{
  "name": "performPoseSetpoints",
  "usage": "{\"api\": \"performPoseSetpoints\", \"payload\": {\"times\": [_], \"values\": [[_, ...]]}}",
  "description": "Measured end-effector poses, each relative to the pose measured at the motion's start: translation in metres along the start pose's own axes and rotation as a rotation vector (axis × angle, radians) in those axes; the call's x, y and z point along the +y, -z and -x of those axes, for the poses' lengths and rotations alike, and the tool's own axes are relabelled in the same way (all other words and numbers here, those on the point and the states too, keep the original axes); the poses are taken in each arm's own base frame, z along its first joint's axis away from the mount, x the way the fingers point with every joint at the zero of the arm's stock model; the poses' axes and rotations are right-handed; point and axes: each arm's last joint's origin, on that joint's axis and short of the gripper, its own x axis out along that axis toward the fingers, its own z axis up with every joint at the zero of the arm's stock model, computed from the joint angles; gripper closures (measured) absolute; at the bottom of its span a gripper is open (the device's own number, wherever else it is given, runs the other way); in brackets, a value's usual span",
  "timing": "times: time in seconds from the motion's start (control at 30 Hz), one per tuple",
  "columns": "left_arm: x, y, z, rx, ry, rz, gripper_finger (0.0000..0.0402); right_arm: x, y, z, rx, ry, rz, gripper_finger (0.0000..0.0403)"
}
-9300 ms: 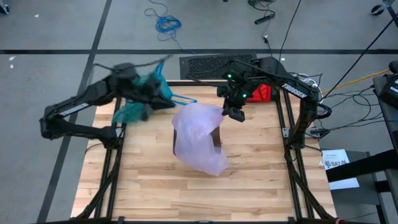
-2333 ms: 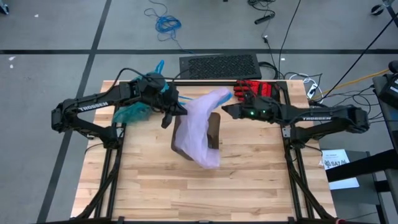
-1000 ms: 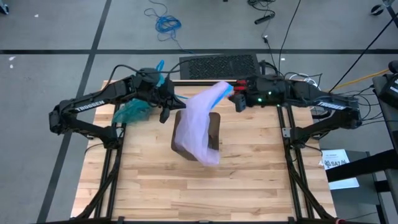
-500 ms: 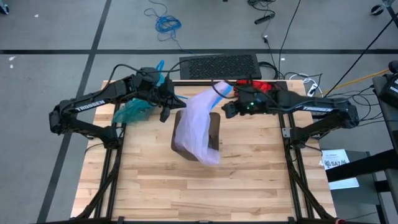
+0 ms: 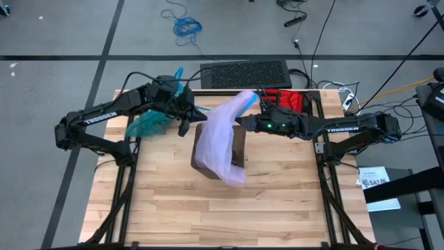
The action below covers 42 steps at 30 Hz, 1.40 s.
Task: Place trash/remove bag and relplace
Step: Insert a new pink trash bag into the black trash bin
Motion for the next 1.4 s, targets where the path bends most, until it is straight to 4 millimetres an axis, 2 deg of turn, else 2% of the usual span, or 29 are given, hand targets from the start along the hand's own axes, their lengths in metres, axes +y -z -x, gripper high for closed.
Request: {"api": "performPoseSetpoints", "payload": {"times": [0.23,0.47,0.57,0.7,0.8,0.97,1.1,1.3,1.4], "values": [[0.000,0.000,0.000,0.001,0.000,0.000,0.0402,-0.009,-0.004,-0.001,-0.041,0.090,0.016,0.0226],[0.000,0.000,0.000,0.000,0.000,0.000,0.0402,-0.024,-0.009,-0.019,-0.043,0.130,0.020,0.0234],[0.000,0.000,0.000,-0.001,0.000,0.000,0.0402,-0.023,-0.010,-0.025,-0.046,0.093,0.036,0.0270],[0.000,0.000,0.000,-0.001,0.000,-0.001,0.0402,-0.016,-0.011,-0.025,-0.068,0.026,0.082,0.0375],[0.001,0.000,0.000,-0.002,-0.002,0.000,0.0402,-0.010,-0.014,-0.021,-0.091,-0.017,0.098,0.0393],[0.002,-0.009,0.016,-0.038,-0.032,-0.006,0.0402,0.011,-0.025,-0.012,-0.112,-0.051,0.152,0.0402],[0.004,-0.016,0.027,-0.054,-0.045,-0.002,0.0402,0.039,-0.041,-0.003,-0.088,-0.015,0.232,0.0402],[-0.012,-0.039,0.046,-0.135,0.176,-0.060,0.0402,0.085,-0.072,0.023,-0.070,0.124,0.361,0.0403],[-0.020,-0.043,0.047,-0.147,0.242,-0.083,0.0402,0.105,-0.086,0.038,-0.110,0.127,0.400,0.0403]]}}
